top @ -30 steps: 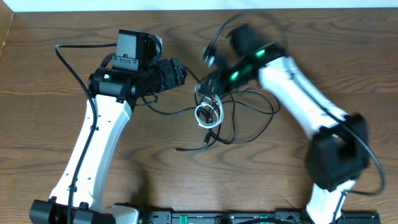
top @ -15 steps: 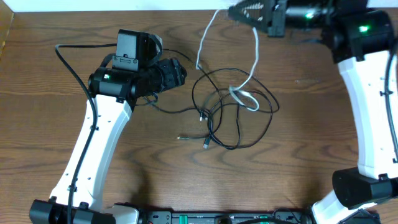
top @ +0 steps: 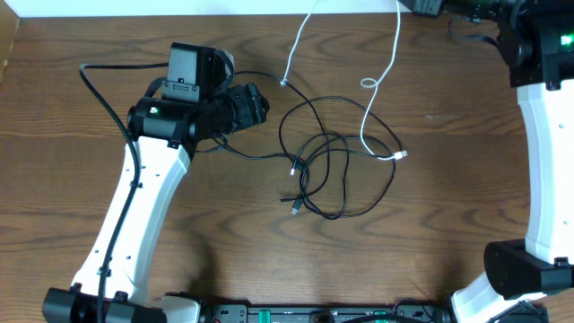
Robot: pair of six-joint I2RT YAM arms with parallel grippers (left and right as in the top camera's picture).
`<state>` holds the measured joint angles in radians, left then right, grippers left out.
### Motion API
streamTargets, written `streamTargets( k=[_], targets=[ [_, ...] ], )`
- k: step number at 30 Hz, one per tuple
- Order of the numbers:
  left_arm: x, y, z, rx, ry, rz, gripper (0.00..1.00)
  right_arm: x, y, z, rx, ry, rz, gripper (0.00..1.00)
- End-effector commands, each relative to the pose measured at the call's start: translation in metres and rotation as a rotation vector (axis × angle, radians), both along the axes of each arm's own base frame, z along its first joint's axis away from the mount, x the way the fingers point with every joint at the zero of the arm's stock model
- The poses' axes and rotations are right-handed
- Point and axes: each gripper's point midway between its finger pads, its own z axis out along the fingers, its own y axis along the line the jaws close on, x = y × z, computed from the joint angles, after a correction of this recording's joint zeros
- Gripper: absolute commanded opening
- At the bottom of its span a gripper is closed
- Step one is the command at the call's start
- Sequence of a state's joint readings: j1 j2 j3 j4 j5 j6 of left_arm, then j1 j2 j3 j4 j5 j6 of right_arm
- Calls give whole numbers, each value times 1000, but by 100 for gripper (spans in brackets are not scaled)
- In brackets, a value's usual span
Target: Untangle cables
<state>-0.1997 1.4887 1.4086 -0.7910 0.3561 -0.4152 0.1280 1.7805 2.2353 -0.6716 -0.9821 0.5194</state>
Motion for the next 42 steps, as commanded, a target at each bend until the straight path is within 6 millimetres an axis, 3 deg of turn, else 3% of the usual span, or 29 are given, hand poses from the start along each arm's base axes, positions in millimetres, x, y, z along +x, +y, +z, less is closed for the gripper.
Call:
streamTargets(
  k=[1,5,9,12,15,18,20,24,28,34,39,42],
  targets=[
    [2,4,-3,15,6,10,70,10,-9,20,24,-46,-97,1],
    [2,4,-3,15,7,10,70,0,-14,73,154,-161,-51,1],
    [1,4,-4,16,11,10,70,-8,-38,122,283,-245,-73,1],
    [0,4,-4,17,17,10,70,-11,-57,142,340,-287,-100,1],
    [0,4,-4,17,17,10,70,-6,-74,144,346,-287,-139,1],
    [0,4,-4,17,17,10,70,6,-83,130,317,-241,-185,1],
    [0,4,-4,17,17,10,70,17,-85,110,255,-212,-227,1],
    [0,4,-4,16,16,10,70,51,-98,43,62,-84,-432,1],
    [-1,4,-5,17,18,10,70,81,-143,-8,-164,-29,-732,1],
    [0,4,-5,17,18,10,70,95,-199,-27,-282,-20,-909,1],
    [0,4,-4,17,17,10,70,95,-270,-38,-318,17,-1053,1],
    [0,4,-4,17,16,11,70,98,-327,-42,-345,13,-1189,1]
  ],
)
